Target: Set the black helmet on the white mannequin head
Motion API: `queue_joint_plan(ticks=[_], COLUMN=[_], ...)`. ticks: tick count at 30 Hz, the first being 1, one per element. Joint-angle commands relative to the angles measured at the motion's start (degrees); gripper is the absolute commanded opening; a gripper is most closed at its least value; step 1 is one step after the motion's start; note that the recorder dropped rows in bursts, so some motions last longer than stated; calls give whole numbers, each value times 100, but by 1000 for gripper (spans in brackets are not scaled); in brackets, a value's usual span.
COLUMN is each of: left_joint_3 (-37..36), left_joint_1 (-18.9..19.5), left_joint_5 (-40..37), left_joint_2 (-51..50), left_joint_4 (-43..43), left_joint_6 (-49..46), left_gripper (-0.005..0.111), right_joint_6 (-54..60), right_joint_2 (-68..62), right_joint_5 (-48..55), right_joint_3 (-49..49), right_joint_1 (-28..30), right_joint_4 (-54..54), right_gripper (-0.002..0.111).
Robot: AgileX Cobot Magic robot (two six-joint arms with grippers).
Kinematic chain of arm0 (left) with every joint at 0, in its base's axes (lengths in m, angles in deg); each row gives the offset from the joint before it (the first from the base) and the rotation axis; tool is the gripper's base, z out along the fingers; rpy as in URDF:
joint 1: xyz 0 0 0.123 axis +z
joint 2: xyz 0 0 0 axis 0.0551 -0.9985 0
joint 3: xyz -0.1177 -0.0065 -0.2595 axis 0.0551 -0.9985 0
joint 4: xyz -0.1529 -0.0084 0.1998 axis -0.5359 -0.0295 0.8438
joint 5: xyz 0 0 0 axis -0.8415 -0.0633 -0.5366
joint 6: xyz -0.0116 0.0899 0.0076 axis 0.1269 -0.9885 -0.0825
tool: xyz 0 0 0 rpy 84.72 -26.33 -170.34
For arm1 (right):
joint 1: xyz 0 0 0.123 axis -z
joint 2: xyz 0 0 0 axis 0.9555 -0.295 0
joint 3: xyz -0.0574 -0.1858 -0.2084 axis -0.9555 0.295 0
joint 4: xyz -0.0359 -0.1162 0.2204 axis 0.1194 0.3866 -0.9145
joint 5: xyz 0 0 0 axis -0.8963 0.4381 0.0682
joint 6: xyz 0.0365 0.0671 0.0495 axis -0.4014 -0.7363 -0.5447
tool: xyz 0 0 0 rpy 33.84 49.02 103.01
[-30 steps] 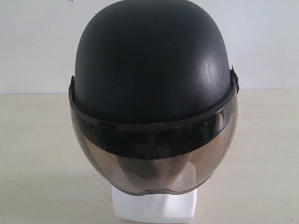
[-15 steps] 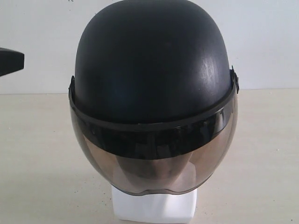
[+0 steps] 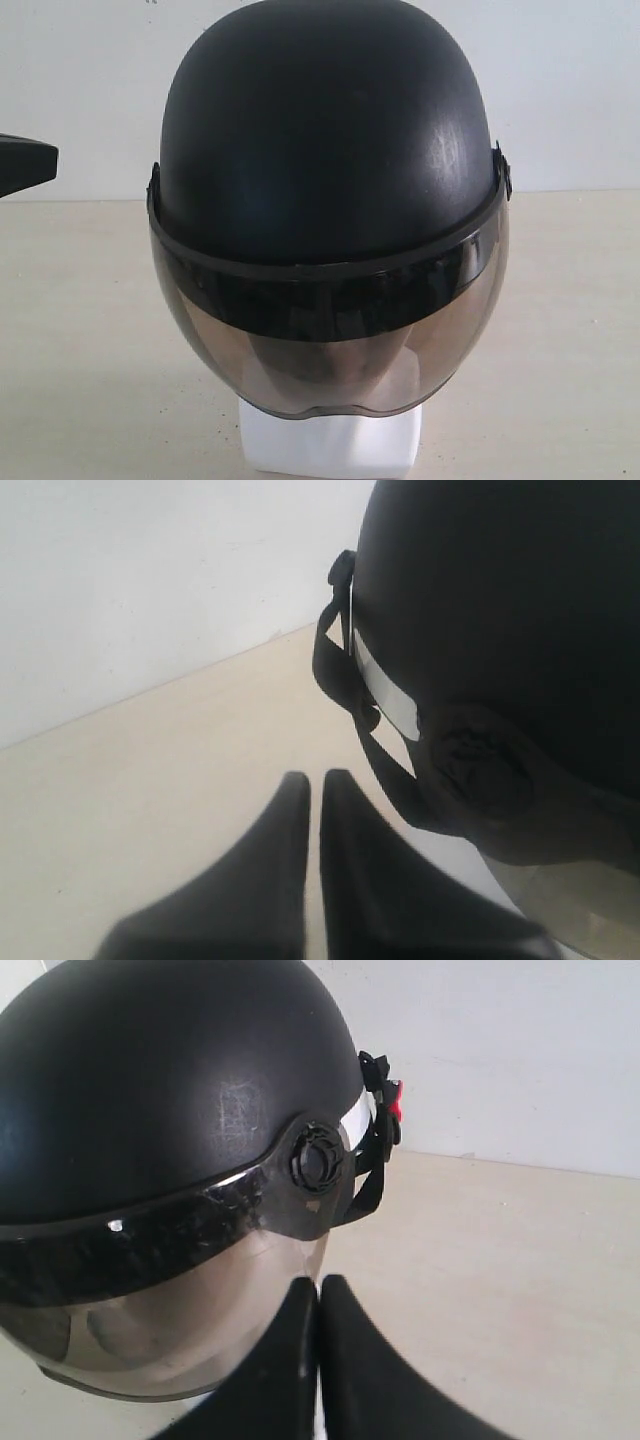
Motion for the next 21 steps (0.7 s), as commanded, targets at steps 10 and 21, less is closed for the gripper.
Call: queue_joint_plan(ticks=[10,21], left_joint_3=[-32,-32], left_joint_1=[11,11], left_joint_5=[93,93], left_joint_2=[40,40], left_joint_4=[-16,-16], left_joint_6=[28,28], left_gripper=[4,4], right_joint_6=[27,721], right_joint_2=[624,639], right_joint_5=[-570,-569], right_joint_3=[19,115], right_joint_1=[2500,4634], right_joint_4=[-94,-607], right_gripper=[0,0])
